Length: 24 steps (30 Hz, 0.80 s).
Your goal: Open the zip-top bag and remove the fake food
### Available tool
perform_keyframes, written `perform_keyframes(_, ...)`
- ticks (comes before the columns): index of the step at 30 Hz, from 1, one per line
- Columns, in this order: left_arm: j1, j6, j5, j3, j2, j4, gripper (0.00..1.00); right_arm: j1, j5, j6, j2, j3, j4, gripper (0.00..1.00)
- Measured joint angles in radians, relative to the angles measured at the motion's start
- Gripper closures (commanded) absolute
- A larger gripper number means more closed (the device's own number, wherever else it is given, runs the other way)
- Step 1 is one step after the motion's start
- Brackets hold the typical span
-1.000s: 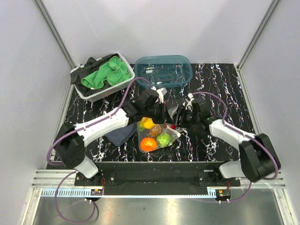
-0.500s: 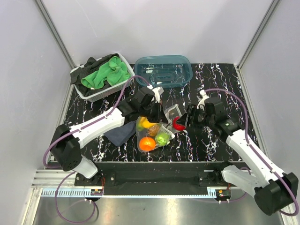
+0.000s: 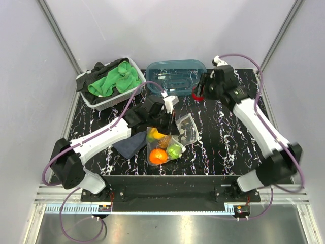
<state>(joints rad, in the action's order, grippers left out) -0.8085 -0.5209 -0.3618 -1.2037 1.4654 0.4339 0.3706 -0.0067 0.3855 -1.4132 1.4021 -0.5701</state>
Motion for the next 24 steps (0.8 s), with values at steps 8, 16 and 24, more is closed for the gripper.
perform_keyframes(8,0.010,0.169,-0.143,-0.050,0.054,0.043,1.00,-0.092,0.071,-0.082,-0.460,0.310,0.076,0.75)
perform_keyframes(16,0.033,0.315,-0.287,-0.103,0.096,0.088,1.00,-0.134,0.096,-0.117,-0.756,0.537,0.094,0.52)
perform_keyframes(24,0.074,0.364,-0.339,-0.104,0.096,0.110,0.96,-0.140,0.092,-0.129,-0.894,0.701,0.045,0.14)
